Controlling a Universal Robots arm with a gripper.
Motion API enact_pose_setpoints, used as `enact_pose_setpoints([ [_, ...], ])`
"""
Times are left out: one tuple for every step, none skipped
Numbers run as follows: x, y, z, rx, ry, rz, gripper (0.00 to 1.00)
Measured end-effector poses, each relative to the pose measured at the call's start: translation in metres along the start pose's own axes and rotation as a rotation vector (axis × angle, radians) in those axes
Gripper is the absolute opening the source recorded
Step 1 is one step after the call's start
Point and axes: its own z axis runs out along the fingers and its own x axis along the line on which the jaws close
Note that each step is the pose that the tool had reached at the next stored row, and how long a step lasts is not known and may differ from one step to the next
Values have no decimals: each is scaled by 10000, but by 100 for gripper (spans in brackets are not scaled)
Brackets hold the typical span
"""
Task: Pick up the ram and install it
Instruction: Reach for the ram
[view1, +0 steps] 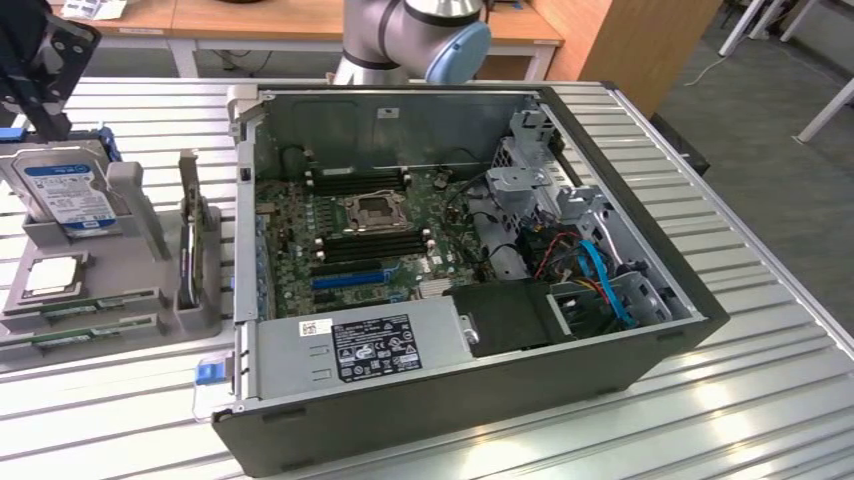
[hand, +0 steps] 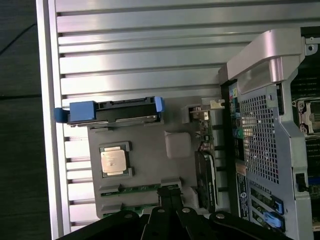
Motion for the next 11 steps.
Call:
enact_pose_setpoints([
  [20,-2,0,0,0,5,10],
  [41,-4,0,0,0,12,10],
  [62,-7,0,1,-1,19,10],
  [82,-9,0,1,0,25,10],
  [102,-10,1,1,-2,31,10],
  [121,-13,1,1,-2,38,10],
  [140,-15,2,1,-2,43,10],
  [159,-16,2,1,-2,50,10],
  [178,-18,2,1,-2,56,10],
  [198,-21,2,2,-2,63,10],
  [218,-22,2,1,-3,70,10],
])
